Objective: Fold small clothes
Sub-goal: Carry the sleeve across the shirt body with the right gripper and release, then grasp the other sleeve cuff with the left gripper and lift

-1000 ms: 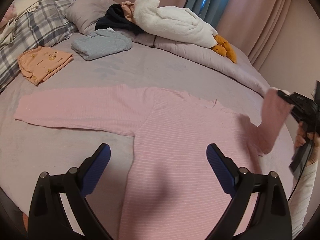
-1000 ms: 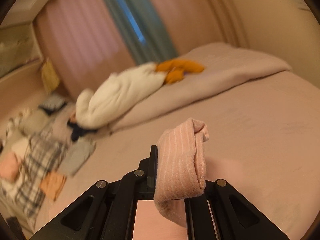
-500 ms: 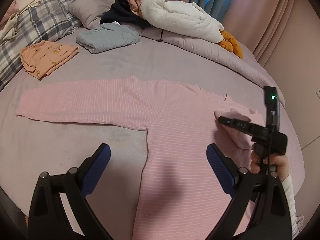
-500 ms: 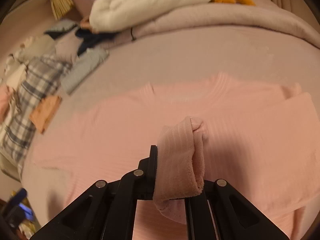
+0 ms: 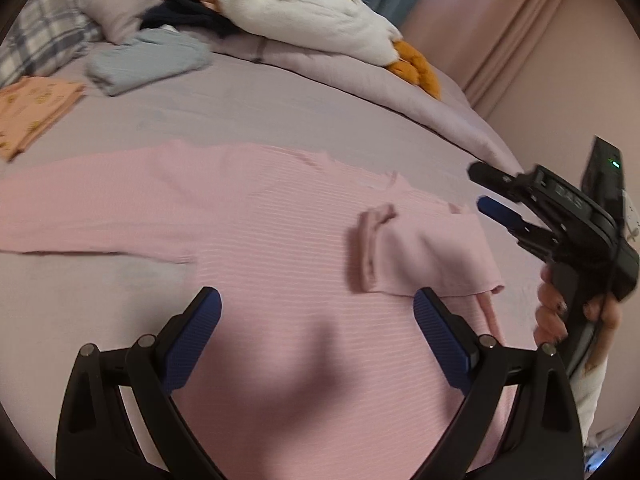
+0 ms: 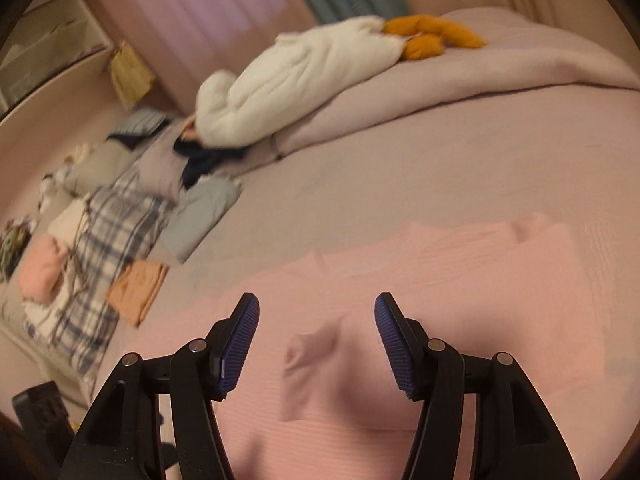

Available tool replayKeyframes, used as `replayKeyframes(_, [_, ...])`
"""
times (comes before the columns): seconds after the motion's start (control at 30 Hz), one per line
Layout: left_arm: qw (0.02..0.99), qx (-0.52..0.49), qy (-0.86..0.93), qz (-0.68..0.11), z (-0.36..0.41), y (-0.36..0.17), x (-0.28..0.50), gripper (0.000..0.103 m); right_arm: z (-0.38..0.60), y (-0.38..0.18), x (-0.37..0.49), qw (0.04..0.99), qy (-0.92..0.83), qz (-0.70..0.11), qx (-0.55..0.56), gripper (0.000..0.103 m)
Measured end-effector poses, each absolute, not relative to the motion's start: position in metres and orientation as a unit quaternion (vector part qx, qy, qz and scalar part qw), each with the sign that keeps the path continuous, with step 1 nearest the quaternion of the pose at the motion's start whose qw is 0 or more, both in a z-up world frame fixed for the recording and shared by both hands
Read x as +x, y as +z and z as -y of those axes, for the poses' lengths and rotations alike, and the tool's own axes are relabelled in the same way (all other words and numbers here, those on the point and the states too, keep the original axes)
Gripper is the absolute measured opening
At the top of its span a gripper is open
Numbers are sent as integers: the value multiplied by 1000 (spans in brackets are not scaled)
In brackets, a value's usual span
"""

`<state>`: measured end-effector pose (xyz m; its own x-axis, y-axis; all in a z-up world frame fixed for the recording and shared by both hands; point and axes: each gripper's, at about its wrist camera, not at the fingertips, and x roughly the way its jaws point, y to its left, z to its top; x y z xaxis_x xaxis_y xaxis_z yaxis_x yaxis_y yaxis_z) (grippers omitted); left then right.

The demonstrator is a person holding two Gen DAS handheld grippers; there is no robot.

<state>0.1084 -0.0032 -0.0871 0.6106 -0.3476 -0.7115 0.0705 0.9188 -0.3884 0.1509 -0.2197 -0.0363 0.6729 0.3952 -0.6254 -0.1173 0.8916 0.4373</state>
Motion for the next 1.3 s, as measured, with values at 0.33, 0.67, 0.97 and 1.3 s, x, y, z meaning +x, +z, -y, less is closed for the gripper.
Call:
replayKeyframes(0.33, [862, -180, -153, -449, 61, -134, 170, 84, 290, -60, 107, 906, 32, -364, 213, 60])
replayKeyframes(0.67, [867, -169, -126, -452, 81, -153, 200, 6, 334, -89, 88, 890, -18, -373, 260, 60])
replayKeyframes(0.97, [893, -189, -127, -387, 69, -90, 190, 4, 340, -107, 89, 879, -30, -393, 268, 60])
replayKeyframes(1.3, [917, -204, -116, -322, 32, -25, 185, 4, 336, -115, 96, 872, -28, -409, 269, 60])
